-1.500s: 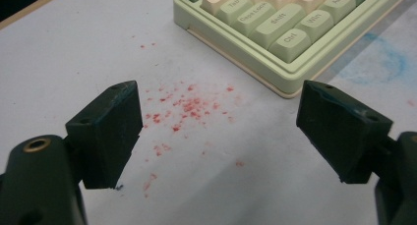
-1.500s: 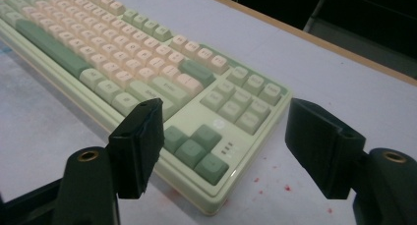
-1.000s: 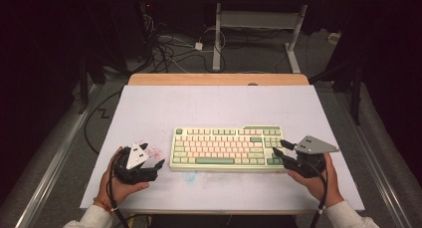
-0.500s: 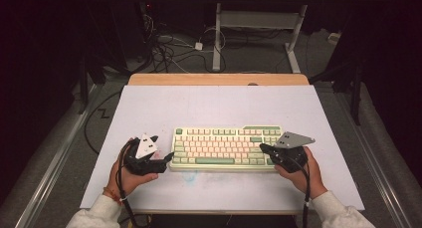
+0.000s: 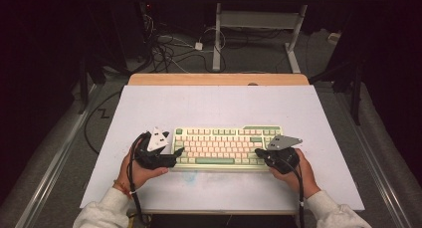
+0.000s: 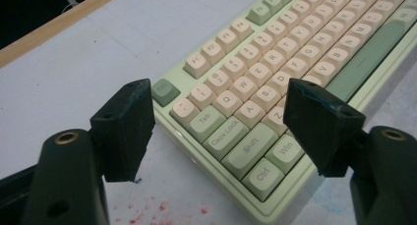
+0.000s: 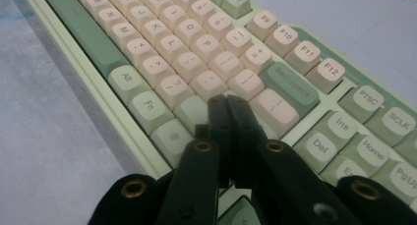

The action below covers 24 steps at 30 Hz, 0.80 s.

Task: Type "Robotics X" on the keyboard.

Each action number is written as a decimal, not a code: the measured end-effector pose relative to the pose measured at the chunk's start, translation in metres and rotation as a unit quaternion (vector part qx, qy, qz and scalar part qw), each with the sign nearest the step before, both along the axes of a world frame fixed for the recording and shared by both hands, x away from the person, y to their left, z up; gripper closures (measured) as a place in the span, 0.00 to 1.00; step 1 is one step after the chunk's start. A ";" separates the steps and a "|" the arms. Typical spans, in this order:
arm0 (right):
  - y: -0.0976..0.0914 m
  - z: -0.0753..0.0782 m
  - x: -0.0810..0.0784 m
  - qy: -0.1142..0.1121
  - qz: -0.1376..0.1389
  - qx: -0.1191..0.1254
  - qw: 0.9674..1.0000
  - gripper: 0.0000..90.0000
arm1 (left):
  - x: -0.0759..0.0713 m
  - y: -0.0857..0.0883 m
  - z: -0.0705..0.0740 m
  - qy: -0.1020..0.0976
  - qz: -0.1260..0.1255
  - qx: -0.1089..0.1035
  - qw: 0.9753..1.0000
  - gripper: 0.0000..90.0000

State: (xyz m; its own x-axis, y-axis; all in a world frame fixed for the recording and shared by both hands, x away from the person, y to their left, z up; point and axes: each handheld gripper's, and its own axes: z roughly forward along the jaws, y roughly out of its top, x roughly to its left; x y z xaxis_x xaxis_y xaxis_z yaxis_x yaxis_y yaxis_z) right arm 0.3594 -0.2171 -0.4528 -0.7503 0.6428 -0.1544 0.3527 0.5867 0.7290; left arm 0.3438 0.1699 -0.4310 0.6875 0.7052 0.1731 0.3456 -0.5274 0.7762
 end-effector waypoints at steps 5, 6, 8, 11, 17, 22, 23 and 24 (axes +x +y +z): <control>0.001 -0.003 0.001 0.003 0.000 -0.005 1.000 1.00 | 0.001 -0.004 0.001 0.013 -0.010 -0.002 1.000 0.43; 0.001 -0.004 0.001 0.001 0.000 -0.004 1.000 1.00 | 0.001 -0.004 0.001 0.013 -0.010 -0.002 1.000 0.49; 0.001 -0.004 0.001 0.002 -0.001 -0.004 1.000 1.00 | 0.004 -0.005 0.002 0.025 -0.021 -0.007 0.999 0.62; 0.001 -0.005 0.000 -0.001 -0.001 -0.004 1.000 1.00 | 0.006 -0.007 0.003 0.031 -0.025 -0.010 0.999 0.78; 0.001 -0.005 0.000 -0.003 -0.003 -0.004 1.000 1.00 | 0.016 -0.020 0.003 0.052 -0.049 0.001 0.997 0.95; 0.002 -0.005 -0.001 -0.005 -0.002 -0.004 1.000 1.00 | 0.024 -0.035 0.003 0.061 -0.062 0.011 0.996 0.97; 0.002 -0.006 -0.001 -0.005 -0.003 -0.002 1.000 1.00 | 0.026 -0.038 0.003 0.063 -0.065 0.011 0.996 0.97; 0.001 -0.006 -0.001 -0.004 -0.003 -0.001 1.000 1.00 | 0.028 -0.040 0.003 0.064 -0.068 0.011 0.996 0.97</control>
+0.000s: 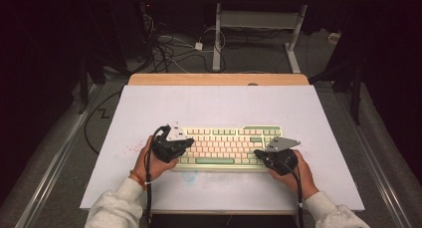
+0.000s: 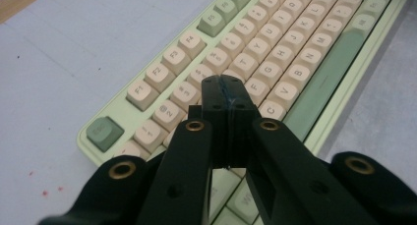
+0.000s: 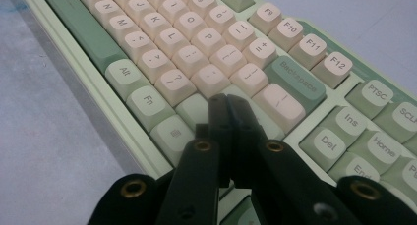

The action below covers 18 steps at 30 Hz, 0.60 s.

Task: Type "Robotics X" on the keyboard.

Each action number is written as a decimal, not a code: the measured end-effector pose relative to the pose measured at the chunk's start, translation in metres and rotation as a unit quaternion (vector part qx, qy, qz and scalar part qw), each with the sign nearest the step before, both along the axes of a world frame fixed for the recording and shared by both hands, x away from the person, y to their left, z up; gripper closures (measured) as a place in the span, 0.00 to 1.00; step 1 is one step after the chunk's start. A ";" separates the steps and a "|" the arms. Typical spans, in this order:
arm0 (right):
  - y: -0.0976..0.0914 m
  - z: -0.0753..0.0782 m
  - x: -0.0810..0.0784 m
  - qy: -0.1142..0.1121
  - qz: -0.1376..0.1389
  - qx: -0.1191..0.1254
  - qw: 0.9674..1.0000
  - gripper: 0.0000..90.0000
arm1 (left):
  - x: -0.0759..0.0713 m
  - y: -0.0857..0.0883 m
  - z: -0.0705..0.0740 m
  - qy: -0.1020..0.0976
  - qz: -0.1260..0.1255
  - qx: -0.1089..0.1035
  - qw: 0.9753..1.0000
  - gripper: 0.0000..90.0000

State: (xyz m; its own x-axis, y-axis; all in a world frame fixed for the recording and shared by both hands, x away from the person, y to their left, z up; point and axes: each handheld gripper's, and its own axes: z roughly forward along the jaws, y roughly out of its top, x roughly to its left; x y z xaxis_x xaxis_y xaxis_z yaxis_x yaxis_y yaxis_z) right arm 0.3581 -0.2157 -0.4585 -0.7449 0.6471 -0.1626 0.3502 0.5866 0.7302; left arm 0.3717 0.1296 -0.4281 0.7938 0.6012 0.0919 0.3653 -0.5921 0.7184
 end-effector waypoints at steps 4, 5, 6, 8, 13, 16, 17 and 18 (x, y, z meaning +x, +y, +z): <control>0.000 0.000 0.000 -0.001 0.000 0.000 1.000 1.00 | 0.006 -0.011 -0.001 0.003 -0.007 0.005 1.000 0.97; 0.000 0.000 0.000 -0.001 0.000 0.000 1.000 1.00 | 0.006 -0.011 -0.001 0.003 -0.007 0.005 1.000 0.97; 0.000 0.000 0.000 -0.001 -0.001 0.001 1.000 1.00 | 0.008 -0.013 -0.001 0.003 -0.006 0.006 1.000 0.97; 0.000 0.000 0.000 -0.002 0.000 0.000 1.000 1.00 | 0.012 -0.020 -0.002 0.005 -0.007 0.009 1.000 0.97; 0.001 0.000 -0.001 -0.003 0.000 -0.002 1.000 1.00 | 0.019 -0.028 -0.006 0.015 -0.009 0.011 1.000 0.95; 0.001 0.000 -0.001 -0.005 0.001 -0.004 1.000 1.00 | 0.022 -0.037 -0.010 0.020 -0.015 0.020 0.999 0.95; 0.001 0.000 -0.001 -0.005 0.001 -0.004 1.000 1.00 | 0.023 -0.038 -0.011 0.021 -0.017 0.022 0.999 0.95; 0.001 0.000 -0.001 -0.005 0.001 -0.005 1.000 1.00 | 0.023 -0.038 -0.011 0.021 -0.017 0.022 0.999 0.96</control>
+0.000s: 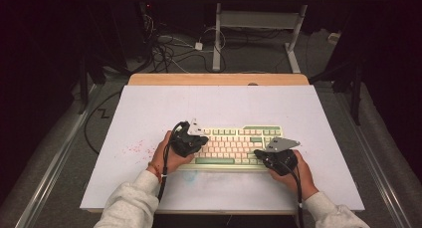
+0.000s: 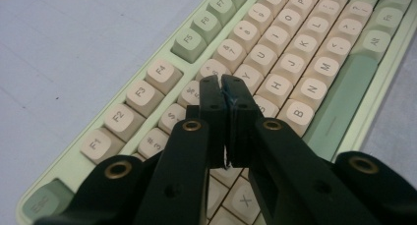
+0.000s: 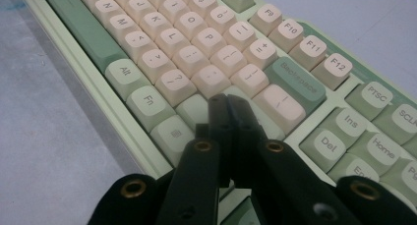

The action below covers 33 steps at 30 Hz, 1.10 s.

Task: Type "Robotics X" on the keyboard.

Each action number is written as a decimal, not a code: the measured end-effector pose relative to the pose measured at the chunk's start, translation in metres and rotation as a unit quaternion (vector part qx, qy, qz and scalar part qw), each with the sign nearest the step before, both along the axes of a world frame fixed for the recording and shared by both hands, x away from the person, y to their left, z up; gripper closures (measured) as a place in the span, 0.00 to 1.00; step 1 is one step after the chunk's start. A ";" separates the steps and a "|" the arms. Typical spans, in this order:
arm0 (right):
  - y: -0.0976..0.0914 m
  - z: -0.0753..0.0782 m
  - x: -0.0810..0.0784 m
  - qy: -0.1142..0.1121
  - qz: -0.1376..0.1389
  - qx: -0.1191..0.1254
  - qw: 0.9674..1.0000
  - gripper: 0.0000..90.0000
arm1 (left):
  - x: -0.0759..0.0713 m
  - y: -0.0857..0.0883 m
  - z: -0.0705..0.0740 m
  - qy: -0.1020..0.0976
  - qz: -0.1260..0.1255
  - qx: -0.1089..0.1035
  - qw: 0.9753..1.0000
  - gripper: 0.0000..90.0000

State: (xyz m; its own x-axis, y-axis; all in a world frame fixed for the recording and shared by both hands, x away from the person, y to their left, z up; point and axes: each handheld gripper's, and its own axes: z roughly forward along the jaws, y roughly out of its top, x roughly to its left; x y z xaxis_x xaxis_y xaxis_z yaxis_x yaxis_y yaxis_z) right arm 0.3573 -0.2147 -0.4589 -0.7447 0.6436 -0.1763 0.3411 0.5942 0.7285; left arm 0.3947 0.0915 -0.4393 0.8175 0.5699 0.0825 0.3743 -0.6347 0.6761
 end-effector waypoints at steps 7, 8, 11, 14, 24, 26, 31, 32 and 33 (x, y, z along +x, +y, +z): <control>0.000 0.000 0.000 -0.001 0.002 -0.001 1.000 1.00 | 0.005 -0.003 -0.005 0.006 0.007 0.010 1.000 0.96; 0.000 0.000 0.000 -0.001 0.001 -0.001 1.000 1.00 | 0.005 -0.003 -0.006 0.004 0.011 0.013 1.000 0.96; 0.001 0.000 0.000 -0.001 0.001 -0.002 1.000 1.00 | 0.007 -0.004 -0.009 0.007 0.012 0.017 1.000 0.96; 0.000 0.000 0.000 -0.001 0.001 -0.002 1.000 1.00 | 0.008 -0.006 -0.010 0.008 0.011 0.019 1.000 0.96; -0.002 0.007 -0.001 -0.002 0.002 0.001 1.000 1.00 | 0.001 -0.003 -0.003 -0.016 0.012 0.013 1.000 0.94; -0.005 0.014 -0.001 -0.004 0.001 0.017 1.000 1.00 | -0.002 0.001 0.001 -0.026 0.012 0.003 1.000 0.94; -0.009 0.020 -0.004 -0.013 0.000 0.021 1.000 1.00 | -0.010 0.009 0.007 -0.047 0.011 -0.016 0.999 0.86; -0.009 0.020 -0.004 -0.013 0.000 0.021 1.000 1.00 | -0.012 0.012 0.009 -0.049 0.010 -0.021 0.999 0.86; -0.009 0.021 -0.006 -0.015 0.001 0.024 1.000 1.00 | -0.014 0.015 0.010 -0.054 0.008 -0.025 0.998 0.79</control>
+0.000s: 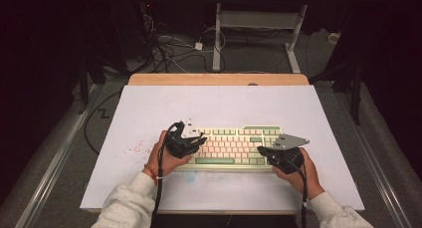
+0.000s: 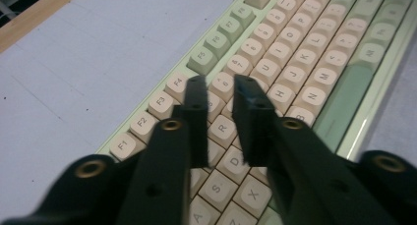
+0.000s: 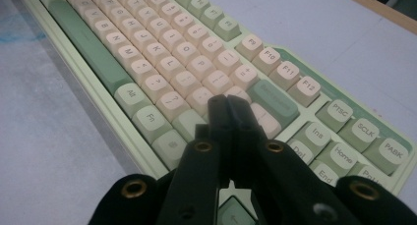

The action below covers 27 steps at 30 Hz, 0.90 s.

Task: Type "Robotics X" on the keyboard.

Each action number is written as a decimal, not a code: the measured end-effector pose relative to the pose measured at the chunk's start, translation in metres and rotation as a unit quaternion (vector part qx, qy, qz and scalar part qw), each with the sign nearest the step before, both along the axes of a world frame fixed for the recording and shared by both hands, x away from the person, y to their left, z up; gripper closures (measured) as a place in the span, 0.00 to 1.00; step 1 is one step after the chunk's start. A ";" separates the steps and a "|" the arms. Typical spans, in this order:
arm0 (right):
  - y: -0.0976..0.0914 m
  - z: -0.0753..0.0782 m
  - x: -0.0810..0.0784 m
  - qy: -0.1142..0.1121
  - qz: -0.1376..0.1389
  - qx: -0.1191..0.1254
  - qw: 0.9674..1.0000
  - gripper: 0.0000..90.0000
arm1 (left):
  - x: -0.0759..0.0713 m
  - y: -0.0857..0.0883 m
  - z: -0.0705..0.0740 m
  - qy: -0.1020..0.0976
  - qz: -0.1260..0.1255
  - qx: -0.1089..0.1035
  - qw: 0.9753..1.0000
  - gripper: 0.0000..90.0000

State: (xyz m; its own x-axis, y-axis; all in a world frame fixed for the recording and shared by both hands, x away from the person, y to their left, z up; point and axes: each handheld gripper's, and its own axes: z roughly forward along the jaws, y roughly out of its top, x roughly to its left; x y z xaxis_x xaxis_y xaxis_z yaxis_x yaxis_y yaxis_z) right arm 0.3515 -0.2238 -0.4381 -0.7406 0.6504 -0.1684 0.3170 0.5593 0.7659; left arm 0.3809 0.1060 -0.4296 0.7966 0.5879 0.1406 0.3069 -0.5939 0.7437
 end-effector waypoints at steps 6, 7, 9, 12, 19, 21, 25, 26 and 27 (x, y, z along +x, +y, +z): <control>-0.001 0.007 -0.003 -0.007 0.001 0.006 1.000 1.00 | -0.013 0.016 -0.001 -0.025 0.004 -0.001 1.000 0.40; -0.001 0.008 -0.003 -0.009 0.002 0.007 1.000 1.00 | -0.015 0.018 -0.002 -0.031 0.011 0.003 0.999 0.36; -0.001 0.009 -0.004 -0.009 0.002 0.008 1.000 1.00 | -0.018 0.024 -0.005 -0.033 0.017 -0.002 0.999 0.29; -0.002 0.010 -0.004 -0.010 0.003 0.008 1.000 1.00 | -0.023 0.032 -0.009 -0.043 0.024 -0.004 0.999 0.25; -0.003 0.014 -0.005 -0.013 0.001 0.011 1.000 1.00 | -0.036 0.049 -0.020 -0.057 0.042 0.005 0.997 0.18; -0.003 0.015 -0.004 -0.013 0.000 0.013 1.000 1.00 | -0.040 0.053 -0.025 -0.062 0.047 0.010 0.997 0.18; -0.004 0.015 -0.003 -0.013 -0.001 0.013 1.000 1.00 | -0.048 0.061 -0.032 -0.055 0.043 0.030 0.997 0.18; -0.003 0.015 -0.001 -0.011 -0.001 0.012 1.000 1.00 | -0.050 0.063 -0.033 -0.052 0.044 0.029 0.997 0.18; -0.003 0.015 -0.001 -0.011 -0.001 0.012 1.000 1.00 | -0.052 0.066 -0.034 -0.050 0.047 0.026 0.997 0.18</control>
